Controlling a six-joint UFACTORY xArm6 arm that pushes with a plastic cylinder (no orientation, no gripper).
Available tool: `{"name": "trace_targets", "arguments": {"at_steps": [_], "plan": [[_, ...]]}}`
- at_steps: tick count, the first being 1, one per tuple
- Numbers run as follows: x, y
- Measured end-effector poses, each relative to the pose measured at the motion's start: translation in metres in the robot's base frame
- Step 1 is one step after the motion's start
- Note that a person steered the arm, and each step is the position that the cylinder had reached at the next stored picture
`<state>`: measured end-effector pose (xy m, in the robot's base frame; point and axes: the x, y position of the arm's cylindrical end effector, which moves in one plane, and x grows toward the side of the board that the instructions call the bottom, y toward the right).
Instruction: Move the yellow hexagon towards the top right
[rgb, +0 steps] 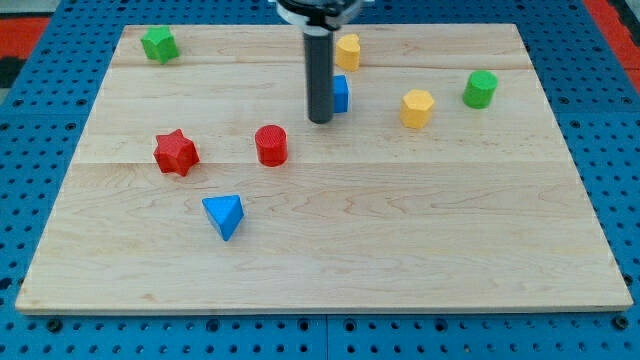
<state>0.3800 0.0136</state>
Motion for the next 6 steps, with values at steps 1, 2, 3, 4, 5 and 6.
{"name": "trace_targets", "arguments": {"at_steps": [1,2,3,4,5,6], "plan": [[0.016,0.042],[0.016,0.069],[0.016,0.078],[0.010,0.088],[-0.008,0.095],[-0.028,0.111]]}}
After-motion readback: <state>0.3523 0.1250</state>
